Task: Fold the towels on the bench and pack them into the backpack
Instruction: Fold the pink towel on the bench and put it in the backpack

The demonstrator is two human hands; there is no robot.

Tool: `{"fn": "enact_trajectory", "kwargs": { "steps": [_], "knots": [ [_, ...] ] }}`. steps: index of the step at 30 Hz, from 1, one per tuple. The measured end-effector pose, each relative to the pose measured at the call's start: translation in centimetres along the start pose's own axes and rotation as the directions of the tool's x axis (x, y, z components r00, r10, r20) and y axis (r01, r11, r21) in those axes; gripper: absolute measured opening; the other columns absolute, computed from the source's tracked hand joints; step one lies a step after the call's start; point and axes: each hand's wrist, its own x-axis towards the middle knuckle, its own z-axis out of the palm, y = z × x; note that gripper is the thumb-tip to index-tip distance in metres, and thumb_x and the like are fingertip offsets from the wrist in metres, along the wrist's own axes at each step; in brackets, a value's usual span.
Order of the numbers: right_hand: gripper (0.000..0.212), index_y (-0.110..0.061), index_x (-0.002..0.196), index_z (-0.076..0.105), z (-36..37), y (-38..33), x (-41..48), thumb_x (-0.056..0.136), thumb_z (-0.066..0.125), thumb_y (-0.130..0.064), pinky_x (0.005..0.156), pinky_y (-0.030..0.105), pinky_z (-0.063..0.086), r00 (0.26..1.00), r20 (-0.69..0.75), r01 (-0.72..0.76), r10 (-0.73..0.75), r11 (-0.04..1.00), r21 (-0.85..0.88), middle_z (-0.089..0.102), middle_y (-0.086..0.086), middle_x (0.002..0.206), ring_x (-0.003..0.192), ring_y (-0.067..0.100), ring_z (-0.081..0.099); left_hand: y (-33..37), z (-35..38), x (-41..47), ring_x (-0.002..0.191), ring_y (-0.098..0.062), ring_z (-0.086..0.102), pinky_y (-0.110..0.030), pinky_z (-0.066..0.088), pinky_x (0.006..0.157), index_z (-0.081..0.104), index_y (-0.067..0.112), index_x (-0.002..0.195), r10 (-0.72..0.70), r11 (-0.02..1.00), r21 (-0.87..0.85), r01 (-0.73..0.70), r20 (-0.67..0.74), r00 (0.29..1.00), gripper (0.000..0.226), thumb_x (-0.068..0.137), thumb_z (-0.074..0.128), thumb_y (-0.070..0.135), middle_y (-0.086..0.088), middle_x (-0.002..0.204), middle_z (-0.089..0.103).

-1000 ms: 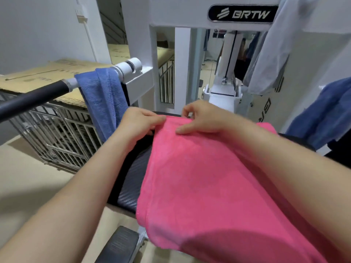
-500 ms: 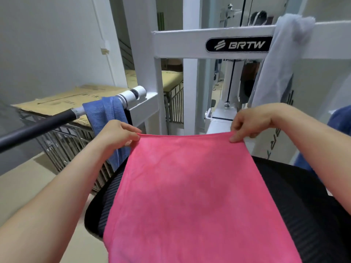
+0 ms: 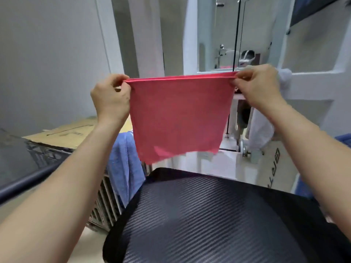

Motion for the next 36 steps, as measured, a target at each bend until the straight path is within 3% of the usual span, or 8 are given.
{"fn": "enact_trajectory", "kwargs": {
  "steps": [5, 10, 15, 18, 21, 26, 31, 36],
  "knots": [
    [0.022, -0.010, 0.095, 0.077, -4.3, -1.7, -5.2, 0.085, 0.064, -0.026, 0.078, 0.043, 0.053, 0.964, -0.062, 0.237, -0.258, 0.943, -0.233, 0.075, 0.011, 0.089, 0.079, 0.031, 0.067, 0.1, -3.2, -4.1, 0.073, -0.011, 0.068, -0.029, 0.056, 0.075, 0.070, 0.026, 0.085, 0.002, 0.997, -0.079, 0.006, 0.105, 0.994, 0.022, 0.077, 0.052, 0.016, 0.006, 0.077, 0.069],
    [0.013, -0.002, 0.086, 0.074, -4.5, -1.0, -18.2, 0.088, 0.066, -0.012, 0.068, 0.039, 0.053, 0.923, 0.271, 0.363, -0.274, 0.856, -0.369, 0.072, 0.013, 0.085, 0.075, 0.035, 0.066, -4.7, -6.7, -13.2, 0.074, -0.022, 0.067, -0.034, 0.052, 0.075, 0.069, 0.022, 0.081, -0.066, 0.993, 0.121, 0.017, 0.411, 0.909, 0.015, 0.079, 0.056, 0.015, -0.001, 0.074, 0.070],
    [0.042, -0.003, 0.079, 0.072, -5.9, -1.6, -29.6, 0.096, 0.042, -0.027, 0.069, 0.039, 0.054, 0.815, 0.492, 0.490, -0.306, 0.819, -0.301, 0.069, 0.011, 0.083, 0.074, 0.032, 0.061, -6.9, -11.2, -21.8, 0.076, -0.019, 0.063, -0.023, 0.037, 0.071, 0.073, 0.013, 0.081, -0.142, 0.975, 0.221, 0.018, 0.560, 0.816, 0.016, 0.079, 0.062, 0.001, 0.003, 0.073, 0.065],
    [0.037, -0.006, 0.074, 0.073, -6.7, -2.8, -31.8, 0.093, 0.052, -0.029, 0.066, 0.035, 0.054, 0.891, 0.400, 0.354, -0.215, 0.879, -0.318, 0.071, 0.006, 0.080, 0.072, 0.027, 0.065, -6.6, -13.0, -24.1, 0.078, -0.014, 0.056, -0.017, 0.032, 0.072, 0.073, 0.012, 0.079, -0.172, 0.980, 0.181, 0.084, 0.555, 0.814, 0.026, 0.078, 0.056, -0.008, 0.003, 0.081, 0.066],
    [0.019, -0.010, 0.072, 0.071, -6.7, -4.4, -32.6, 0.085, 0.067, -0.022, 0.069, 0.035, 0.052, 0.970, 0.232, -0.001, 0.071, 0.958, -0.286, 0.070, 0.002, 0.076, 0.071, 0.022, 0.065, -6.7, -13.8, -25.4, 0.086, -0.020, 0.057, -0.025, 0.036, 0.080, 0.073, 0.014, 0.077, -0.125, 0.987, 0.154, 0.045, 0.566, 0.815, 0.028, 0.076, 0.057, -0.009, 0.004, 0.087, 0.062],
    [0.014, -0.013, 0.081, 0.049, -5.9, -7.2, -34.1, 0.076, 0.060, -0.005, 0.061, 0.037, 0.041, 0.898, 0.157, -0.368, 0.411, 0.897, -0.246, 0.058, 0.002, 0.071, 0.065, 0.025, 0.053, -6.9, -14.8, -26.2, 0.090, -0.020, 0.053, -0.031, 0.041, 0.083, 0.074, 0.020, 0.072, -0.147, 0.988, 0.126, 0.092, 0.549, 0.823, 0.032, 0.075, 0.060, -0.008, 0.001, 0.091, 0.050],
    [0.012, -0.009, 0.083, 0.056, -6.6, -8.4, -35.8, 0.078, 0.052, 0.000, 0.061, 0.034, 0.034, 0.932, 0.172, -0.220, 0.318, 0.877, -0.428, 0.054, 0.006, 0.084, 0.075, 0.030, 0.052, -7.1, -16.2, -27.2, 0.082, -0.017, 0.053, -0.020, 0.031, 0.073, 0.071, 0.016, 0.062, -0.072, 0.996, 0.082, 0.030, 0.578, 0.813, 0.036, 0.065, 0.058, -0.017, 0.002, 0.087, 0.055],
    [0.017, -0.008, 0.075, 0.064, -7.8, -9.5, -36.1, 0.075, 0.051, 0.004, 0.073, 0.038, 0.047, 0.854, 0.230, -0.342, 0.466, 0.838, -0.426, 0.061, 0.004, 0.087, 0.082, 0.027, 0.057, -6.6, -17.8, -28.2, 0.094, -0.016, 0.055, -0.026, 0.042, 0.081, 0.066, 0.014, 0.053, 0.202, 0.973, -0.042, -0.228, 0.637, 0.744, 0.021, 0.056, 0.049, 0.001, 0.006, 0.089, 0.069]
  ]
}}
